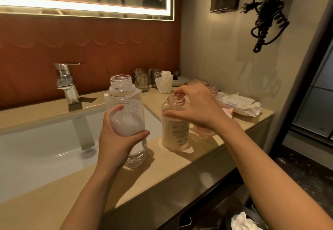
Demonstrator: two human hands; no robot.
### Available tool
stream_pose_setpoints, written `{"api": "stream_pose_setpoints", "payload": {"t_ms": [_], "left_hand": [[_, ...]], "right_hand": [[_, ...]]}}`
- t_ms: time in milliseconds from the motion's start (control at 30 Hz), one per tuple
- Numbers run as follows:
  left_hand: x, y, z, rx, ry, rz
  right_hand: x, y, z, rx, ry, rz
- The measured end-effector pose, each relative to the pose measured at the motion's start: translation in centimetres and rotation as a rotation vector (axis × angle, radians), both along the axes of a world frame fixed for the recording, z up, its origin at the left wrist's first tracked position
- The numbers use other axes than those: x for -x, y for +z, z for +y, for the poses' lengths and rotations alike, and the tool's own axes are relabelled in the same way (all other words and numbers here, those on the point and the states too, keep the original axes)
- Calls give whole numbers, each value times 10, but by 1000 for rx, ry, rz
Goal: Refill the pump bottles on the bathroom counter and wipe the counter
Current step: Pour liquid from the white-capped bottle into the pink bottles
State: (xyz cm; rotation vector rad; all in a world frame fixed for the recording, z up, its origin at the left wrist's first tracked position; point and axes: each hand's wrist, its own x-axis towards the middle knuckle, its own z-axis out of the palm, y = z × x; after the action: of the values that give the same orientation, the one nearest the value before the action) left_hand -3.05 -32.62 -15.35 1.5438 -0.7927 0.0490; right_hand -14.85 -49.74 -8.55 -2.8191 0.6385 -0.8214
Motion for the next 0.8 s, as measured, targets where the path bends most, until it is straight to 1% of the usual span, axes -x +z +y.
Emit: {"api": "stream_pose_setpoints", "payload": {"t_ms": [67, 167, 267, 400, 533, 633, 800], "left_hand": [[0, 0, 0, -2, -2, 7], [-1, 0, 0, -1, -7, 13], [-1, 0, 0, -5, -7, 4], [-2, 1, 1, -17, 0, -4], [-6, 6, 1, -16, -10, -4], [-11, 15, 2, -34, 33, -68], [-24, 33, 13, -63, 67, -215]], "right_hand": [[4, -10, 7, -152, 62, -90], [6, -34, 12, -379, 149, -310], [5, -60, 16, -487, 154, -481], [-1, -87, 18, -585, 153, -527], [-5, -96, 17, -594, 186, -514], [-5, -97, 14, -599, 192, -522], [-4, -99, 14, -539, 213, -524]]}}
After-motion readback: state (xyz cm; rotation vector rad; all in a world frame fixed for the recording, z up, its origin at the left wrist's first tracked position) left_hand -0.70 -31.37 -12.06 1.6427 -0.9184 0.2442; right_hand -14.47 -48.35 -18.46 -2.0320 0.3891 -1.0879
